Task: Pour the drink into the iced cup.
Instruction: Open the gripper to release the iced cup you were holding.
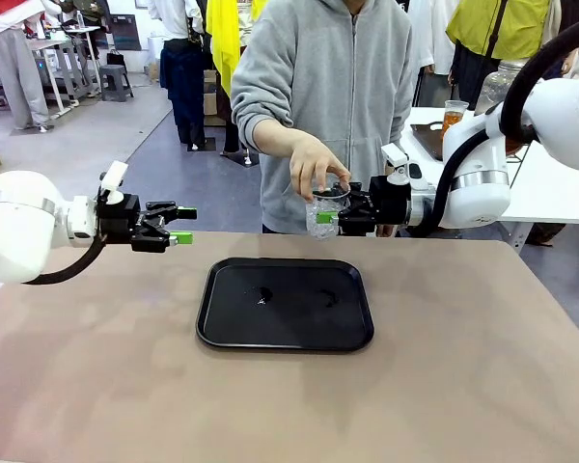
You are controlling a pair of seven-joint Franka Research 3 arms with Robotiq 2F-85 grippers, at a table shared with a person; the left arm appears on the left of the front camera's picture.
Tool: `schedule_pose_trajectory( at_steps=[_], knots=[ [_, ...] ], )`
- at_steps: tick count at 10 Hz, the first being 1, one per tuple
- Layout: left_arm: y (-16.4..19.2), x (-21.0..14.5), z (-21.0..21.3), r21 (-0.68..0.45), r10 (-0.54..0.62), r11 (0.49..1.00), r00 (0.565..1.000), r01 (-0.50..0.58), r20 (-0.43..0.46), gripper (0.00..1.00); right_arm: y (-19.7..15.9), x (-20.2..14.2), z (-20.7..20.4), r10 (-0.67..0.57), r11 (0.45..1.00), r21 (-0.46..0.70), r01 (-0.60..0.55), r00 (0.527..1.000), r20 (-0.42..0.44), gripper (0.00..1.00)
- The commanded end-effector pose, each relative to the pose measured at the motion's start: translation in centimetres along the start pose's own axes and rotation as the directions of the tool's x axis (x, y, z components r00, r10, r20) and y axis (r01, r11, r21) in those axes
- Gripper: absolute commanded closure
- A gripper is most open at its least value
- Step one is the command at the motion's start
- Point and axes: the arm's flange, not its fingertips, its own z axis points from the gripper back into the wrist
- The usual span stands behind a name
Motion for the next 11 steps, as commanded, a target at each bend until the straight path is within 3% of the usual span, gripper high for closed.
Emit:
schedule_pose_trajectory(
  at_steps=[1,2,7,11],
  knots=[
    [0.0,0.2,-0.1,-0.003,0.000,1.000,1.000,0.000,0.006,0.00,0.0,0.0,0.0,0.000,1.000,0.000,0.000,1.000,0.000,0.18],
    [0.0,0.2,-0.1,-0.003,0.000,1.000,1.000,0.000,0.006,0.00,0.0,0.0,0.2,-0.031,1.000,0.004,0.031,0.999,0.011,0.00],
    [0.0,0.2,-0.1,-0.003,0.000,1.000,1.000,0.000,0.006,0.00,0.5,-0.4,5.2,-0.062,0.996,-0.068,0.062,0.998,0.006,0.00],
    [0.0,0.2,-0.1,-0.003,0.000,1.000,1.000,0.000,0.006,0.00,2.3,-2.4,13.7,-0.030,0.993,-0.116,0.028,0.999,-0.014,0.00]
  ],
)
